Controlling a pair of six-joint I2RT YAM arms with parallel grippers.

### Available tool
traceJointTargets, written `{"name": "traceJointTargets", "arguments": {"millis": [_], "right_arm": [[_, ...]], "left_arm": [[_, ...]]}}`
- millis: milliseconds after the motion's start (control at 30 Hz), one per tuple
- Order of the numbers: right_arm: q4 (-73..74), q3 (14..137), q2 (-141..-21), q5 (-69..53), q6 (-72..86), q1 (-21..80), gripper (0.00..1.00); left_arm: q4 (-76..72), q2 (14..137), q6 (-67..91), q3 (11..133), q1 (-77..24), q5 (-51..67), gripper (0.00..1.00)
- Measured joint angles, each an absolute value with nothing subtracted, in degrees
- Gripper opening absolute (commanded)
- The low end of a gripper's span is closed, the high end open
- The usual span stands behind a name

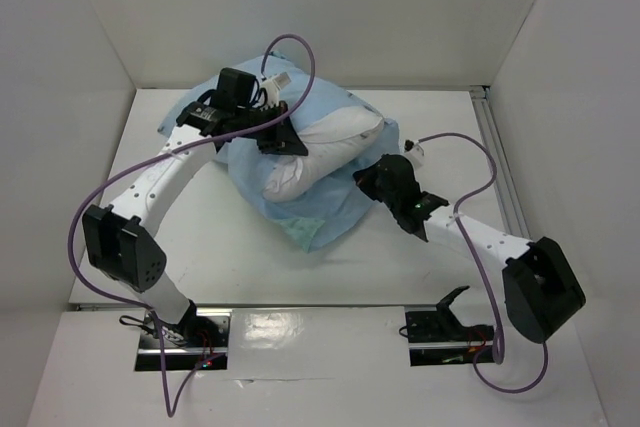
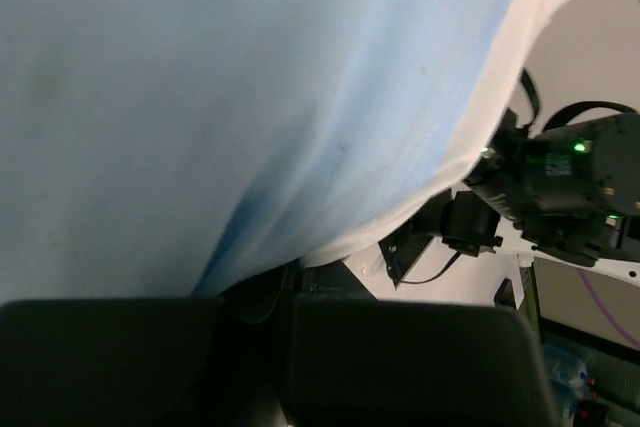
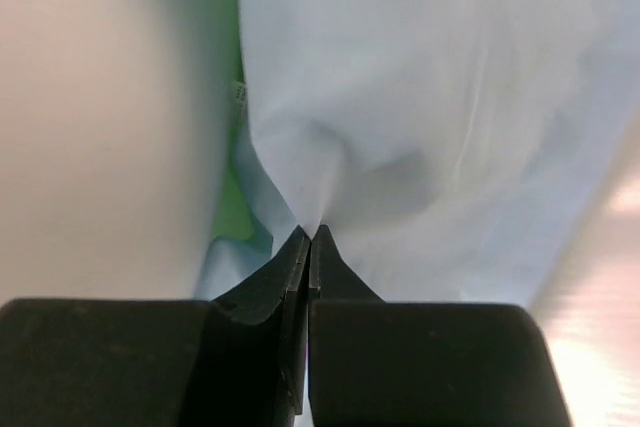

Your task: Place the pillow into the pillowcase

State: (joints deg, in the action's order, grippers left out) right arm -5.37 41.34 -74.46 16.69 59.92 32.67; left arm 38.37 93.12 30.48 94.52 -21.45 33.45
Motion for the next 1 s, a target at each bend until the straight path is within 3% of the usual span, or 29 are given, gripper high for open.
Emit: {"name": "traceJointTargets", "arguments": {"millis": [333,733,767,800,867,967,1000], "right_arm": [[0.8,34.7,-64.1,16.2,59.2,31.6,0.0],[10.6,31.5,-59.5,14.9,60.3,29.2,0.0],[10.6,31.7,-59.8,14.7,59.9,29.1,0.02],[10.7,32.2,-60.4,14.3,59.2,29.0,0.12],[11.4,34.0,-62.0,13.7,57.9,28.7,0.43],[11.5,35.8,-63.1,12.7,56.4,29.1,0.53],[11.5,35.9,-62.5,12.6,56.1,29.5,0.53]], "left_arm": [[34.5,93.8,33.5,83.1,-20.7,35.6,0.0],[32.3,93.9,36.5,85.4,-19.8,37.4,0.0],[32.4,93.9,36.5,86.1,-20.1,36.8,0.0],[32.5,93.7,36.5,86.8,-20.6,35.9,0.0],[33.2,93.5,36.4,88.4,-21.4,34.4,0.01],[35.4,94.1,35.6,91.9,-22.6,33.1,0.4],[36.5,94.7,35.0,93.6,-23.3,32.7,0.67]]}}
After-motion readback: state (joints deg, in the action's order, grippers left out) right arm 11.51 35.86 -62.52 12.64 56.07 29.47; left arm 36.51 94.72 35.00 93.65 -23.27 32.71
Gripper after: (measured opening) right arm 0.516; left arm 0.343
